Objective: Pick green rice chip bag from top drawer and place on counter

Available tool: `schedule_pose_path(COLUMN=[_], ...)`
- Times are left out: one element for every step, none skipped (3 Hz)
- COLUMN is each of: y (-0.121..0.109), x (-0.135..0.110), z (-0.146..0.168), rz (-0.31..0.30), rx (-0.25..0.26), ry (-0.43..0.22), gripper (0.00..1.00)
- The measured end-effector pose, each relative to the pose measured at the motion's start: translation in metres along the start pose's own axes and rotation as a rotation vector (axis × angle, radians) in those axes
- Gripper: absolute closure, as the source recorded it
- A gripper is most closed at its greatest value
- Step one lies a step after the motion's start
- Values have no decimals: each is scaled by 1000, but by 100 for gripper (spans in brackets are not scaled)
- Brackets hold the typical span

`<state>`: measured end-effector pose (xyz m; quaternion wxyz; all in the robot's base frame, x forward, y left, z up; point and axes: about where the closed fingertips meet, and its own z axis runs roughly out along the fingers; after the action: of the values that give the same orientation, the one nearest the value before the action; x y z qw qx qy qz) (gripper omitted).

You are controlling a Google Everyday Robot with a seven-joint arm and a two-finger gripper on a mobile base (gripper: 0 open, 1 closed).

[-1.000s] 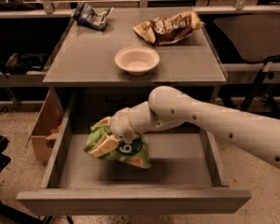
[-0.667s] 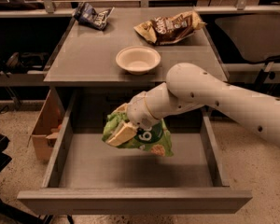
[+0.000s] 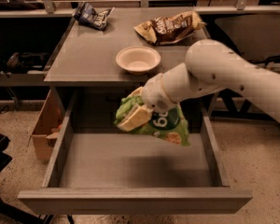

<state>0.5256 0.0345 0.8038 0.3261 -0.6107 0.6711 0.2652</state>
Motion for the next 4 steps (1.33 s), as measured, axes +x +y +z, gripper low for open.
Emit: schedule_pose_path(y=[-26, -59, -92, -92], x=[-28, -65, -113, -113], z=[-80, -154, -226, -226], rz=[62, 110, 102, 102], rx=[114, 233, 395, 395], ry=[33, 31, -29, -29], gripper=[100, 100, 100, 100])
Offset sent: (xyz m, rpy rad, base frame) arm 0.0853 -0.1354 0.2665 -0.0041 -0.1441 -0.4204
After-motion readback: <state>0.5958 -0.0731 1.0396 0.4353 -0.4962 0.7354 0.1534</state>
